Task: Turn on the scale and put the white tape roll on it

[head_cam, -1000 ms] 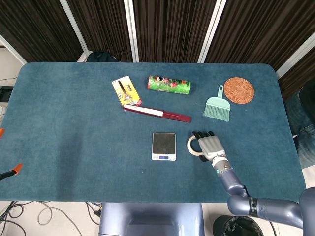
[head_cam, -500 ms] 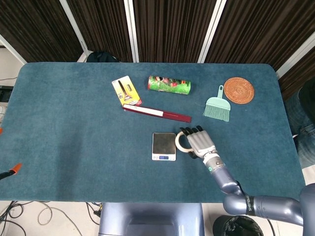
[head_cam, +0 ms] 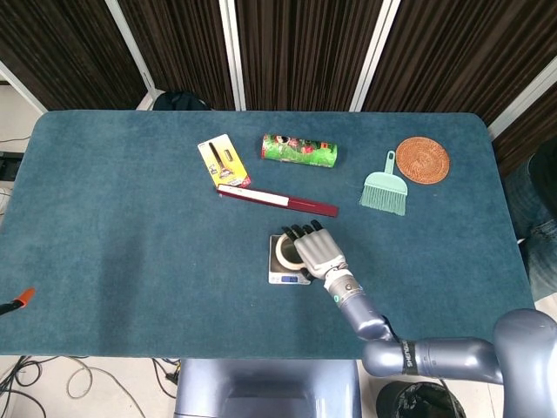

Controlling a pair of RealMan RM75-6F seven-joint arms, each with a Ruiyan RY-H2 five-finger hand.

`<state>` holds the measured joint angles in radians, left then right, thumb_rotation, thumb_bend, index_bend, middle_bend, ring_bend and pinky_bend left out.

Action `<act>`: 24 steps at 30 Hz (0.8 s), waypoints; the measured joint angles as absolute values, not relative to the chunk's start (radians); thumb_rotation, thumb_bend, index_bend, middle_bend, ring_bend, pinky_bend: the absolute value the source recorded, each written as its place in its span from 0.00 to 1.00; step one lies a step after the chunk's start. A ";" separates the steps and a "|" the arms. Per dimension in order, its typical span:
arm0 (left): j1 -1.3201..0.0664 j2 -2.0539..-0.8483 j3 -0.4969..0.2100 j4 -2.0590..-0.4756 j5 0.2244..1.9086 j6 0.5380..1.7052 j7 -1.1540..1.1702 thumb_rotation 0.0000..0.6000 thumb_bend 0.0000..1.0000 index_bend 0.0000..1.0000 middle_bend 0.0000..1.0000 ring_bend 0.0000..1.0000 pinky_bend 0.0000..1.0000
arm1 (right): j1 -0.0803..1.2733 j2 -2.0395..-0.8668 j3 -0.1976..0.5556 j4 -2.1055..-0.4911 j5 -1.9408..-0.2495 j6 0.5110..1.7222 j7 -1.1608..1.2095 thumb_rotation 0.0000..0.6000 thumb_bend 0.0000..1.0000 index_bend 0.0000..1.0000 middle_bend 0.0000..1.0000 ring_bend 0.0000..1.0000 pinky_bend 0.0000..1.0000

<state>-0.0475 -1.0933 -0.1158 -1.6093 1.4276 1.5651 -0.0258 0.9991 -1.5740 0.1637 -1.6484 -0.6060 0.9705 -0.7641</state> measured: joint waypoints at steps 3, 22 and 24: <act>-0.048 -1.092 -0.119 -1.606 1.418 1.560 -0.034 1.00 0.00 0.01 0.00 0.00 0.00 | 1.010 -1.598 0.156 -1.636 -0.604 0.981 -0.784 1.00 0.41 0.03 0.27 0.42 0.13; -0.049 -1.090 -0.122 -1.603 1.416 1.560 -0.041 1.00 0.00 0.01 0.00 0.00 0.00 | 1.044 -1.645 0.142 -1.609 -0.564 1.005 -0.838 1.00 0.41 0.01 0.09 0.09 0.11; -0.049 -1.091 -0.122 -1.602 1.415 1.560 -0.039 1.00 0.00 0.01 0.00 0.00 0.00 | 1.047 -1.643 0.142 -1.611 -0.557 1.004 -0.842 1.00 0.41 0.01 0.07 0.07 0.11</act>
